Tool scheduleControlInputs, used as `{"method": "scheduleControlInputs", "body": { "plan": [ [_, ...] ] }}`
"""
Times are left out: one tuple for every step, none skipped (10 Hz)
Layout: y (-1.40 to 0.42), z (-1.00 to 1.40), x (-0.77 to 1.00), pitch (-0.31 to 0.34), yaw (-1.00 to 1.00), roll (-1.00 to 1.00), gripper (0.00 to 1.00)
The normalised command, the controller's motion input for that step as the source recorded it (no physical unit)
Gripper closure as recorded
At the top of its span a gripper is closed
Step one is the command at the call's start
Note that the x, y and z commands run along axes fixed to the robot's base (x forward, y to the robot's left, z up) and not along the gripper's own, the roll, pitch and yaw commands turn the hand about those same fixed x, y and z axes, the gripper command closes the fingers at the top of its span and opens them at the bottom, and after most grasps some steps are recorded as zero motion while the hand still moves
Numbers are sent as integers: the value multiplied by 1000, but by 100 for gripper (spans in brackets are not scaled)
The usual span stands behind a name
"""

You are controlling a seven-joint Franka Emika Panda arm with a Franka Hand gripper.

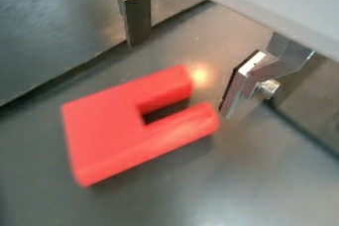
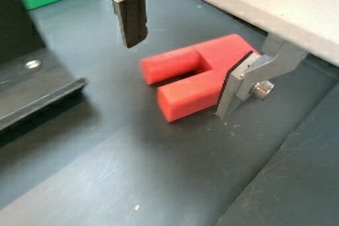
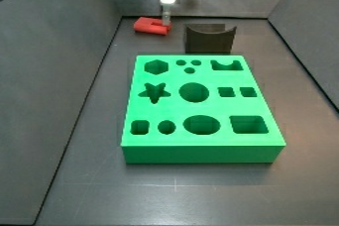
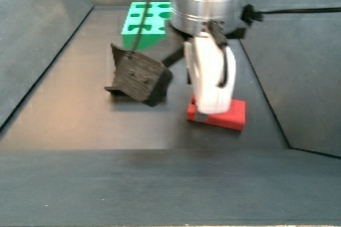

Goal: Pick up the square-circle object. Move up. Place the square-circle object on the fixture. Regrasp the square-circle object. Move to above the board. Insert the square-circle object.
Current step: Pick up the square-circle object.

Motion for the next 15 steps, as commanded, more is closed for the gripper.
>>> {"method": "scheduleControlInputs", "body": {
  "plan": [
    [0,-240,-183,-211,-674,-161,0],
    [0,-217,-26,-187,-734,-194,0],
    [0,-246,0,-161,-746,-190,0],
    [0,-311,29,-149,-731,-154,0],
    [0,-354,114,-141,-660,-161,0],
    [0,-314,37,-150,-563,-161,0],
    [66,-220,0,-100,-363,-136,0],
    [29,-106,0,-83,-157,-104,0],
    [6,-43,0,-57,0,-90,0],
    [29,-114,-43,-31,-69,-53,0],
    [0,-189,-34,-167,0,-107,0],
    [0,-360,-60,-260,0,-163,0],
    [-6,-266,0,-106,0,-46,0],
    [-71,-34,0,-19,3,0,0],
    [0,0,0,0,0,0,100]
  ]
}}
